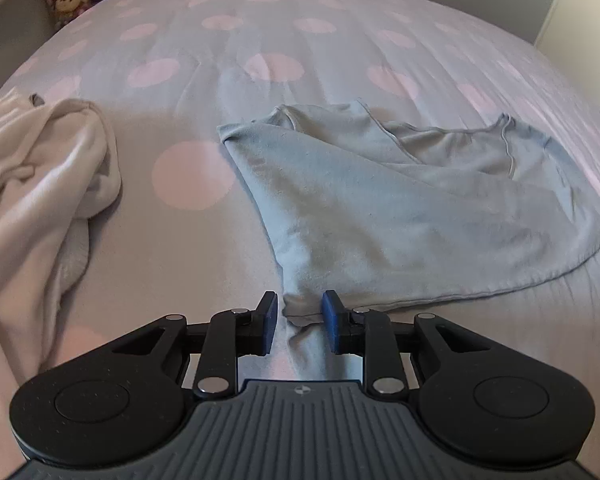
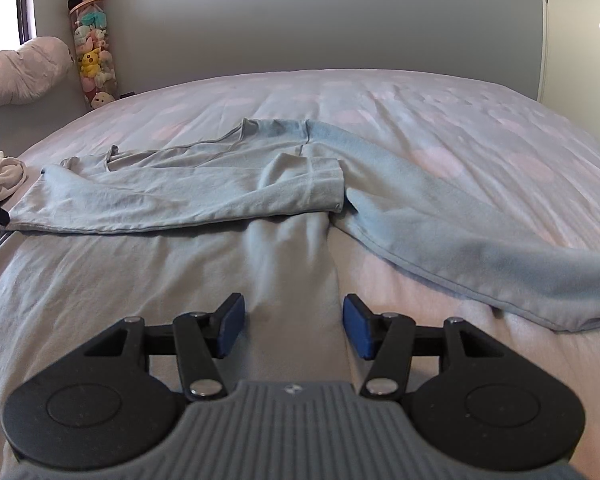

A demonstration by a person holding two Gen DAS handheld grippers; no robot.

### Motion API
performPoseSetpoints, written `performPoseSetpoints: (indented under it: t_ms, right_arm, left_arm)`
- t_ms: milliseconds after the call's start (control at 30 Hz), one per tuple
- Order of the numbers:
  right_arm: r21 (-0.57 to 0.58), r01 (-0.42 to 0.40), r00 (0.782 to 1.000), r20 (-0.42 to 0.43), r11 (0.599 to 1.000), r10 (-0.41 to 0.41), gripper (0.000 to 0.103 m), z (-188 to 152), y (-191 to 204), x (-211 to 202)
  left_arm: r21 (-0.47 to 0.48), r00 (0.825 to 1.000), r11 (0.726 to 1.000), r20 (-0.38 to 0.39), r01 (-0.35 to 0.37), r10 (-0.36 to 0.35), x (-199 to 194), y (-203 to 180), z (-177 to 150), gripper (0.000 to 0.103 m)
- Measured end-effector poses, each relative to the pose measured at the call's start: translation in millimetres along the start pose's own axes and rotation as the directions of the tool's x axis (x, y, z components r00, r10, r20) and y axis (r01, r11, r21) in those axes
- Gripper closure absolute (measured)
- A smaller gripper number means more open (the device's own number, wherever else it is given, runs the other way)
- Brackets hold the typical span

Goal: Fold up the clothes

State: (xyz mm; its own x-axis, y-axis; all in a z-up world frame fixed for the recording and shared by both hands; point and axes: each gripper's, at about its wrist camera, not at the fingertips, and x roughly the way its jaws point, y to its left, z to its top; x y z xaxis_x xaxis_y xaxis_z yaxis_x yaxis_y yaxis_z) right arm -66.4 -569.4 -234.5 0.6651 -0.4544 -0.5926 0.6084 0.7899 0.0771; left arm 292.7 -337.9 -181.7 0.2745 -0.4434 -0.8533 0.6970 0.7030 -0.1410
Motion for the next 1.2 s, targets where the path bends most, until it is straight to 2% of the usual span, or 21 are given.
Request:
performPoseSetpoints:
  t_ms: [33, 67, 200, 367, 533, 667, 733, 767, 867, 967, 1100, 1200]
  right_arm:
    - [0.001, -0.001, 1.000, -0.001, 1.000, 0.001, 0.045, 0, -1, 0]
    - [0.002, -0.003, 1.000, -0.001, 1.000, 0.003, 0.045, -1, -1, 0]
    - [0.008, -0.008, 1.000, -0.001, 1.000, 0.008, 0.045, -2, -3, 1]
    - [0.012, -0.013, 1.000, 0.004, 1.000, 0.013, 0.044, -3, -4, 1]
    - [0.041, -0.008, 1.000, 0.019, 0.999, 0.008, 0.044, -3, -7, -7]
    - [0.135, -0.021, 0.999, 0.044, 0.991, 0.015, 0.045, 14, -17, -21]
    - [0.138, -0.020, 0.999, 0.053, 0.990, 0.012, 0.045, 32, -22, -24]
    - [0.126, -0.010, 0.999, 0.053, 0.992, 0.003, 0.045, 43, -24, -22]
    - [0.115, -0.015, 0.999, 0.038, 0.993, 0.011, 0.046, 79, -33, -3]
    - [0.105, -0.026, 1.000, -0.002, 0.994, 0.026, 0.052, 107, -41, 26]
    - [0.116, -0.068, 0.995, -0.068, 0.991, 0.076, 0.067, 121, -48, 66]
    - [0.133, -0.090, 0.989, -0.102, 0.987, 0.104, 0.069, 122, -48, 88]
  left_arm:
    - [-0.044, 1.000, 0.999, 0.004, 0.008, -0.008, 2, 4, -3, 0.092]
    - [-0.083, 1.000, 0.997, 0.003, 0.003, -0.002, 4, 7, -6, 0.095]
    - [-0.172, 0.999, 0.985, 0.020, -0.026, 0.030, 1, 9, -17, 0.095]
    - [-0.207, 0.984, 0.964, 0.026, -0.165, 0.174, -9, -1, -35, 0.096]
    - [-0.230, 0.983, 0.965, 0.100, -0.126, 0.152, -17, 6, -41, 0.096]
    - [-0.230, 0.982, 0.971, 0.155, -0.071, 0.109, -23, 17, -16, 0.094]
    - [-0.216, 0.982, 0.976, 0.174, -0.038, 0.077, -20, 24, 3, 0.085]
    - [-0.206, 0.982, 0.978, 0.177, -0.031, 0.069, -16, 27, 12, 0.085]
    - [-0.179, 0.983, 0.984, 0.173, -0.024, 0.056, -3, 37, 37, 0.085]
    - [-0.177, 0.985, 0.984, 0.163, -0.022, 0.051, 13, 52, 52, 0.085]
    - [-0.184, 0.991, 0.983, 0.130, -0.007, 0.031, 36, 65, 65, 0.085]
    - [-0.190, 0.990, 0.982, 0.141, 0.002, 0.025, 50, 72, 77, 0.085]
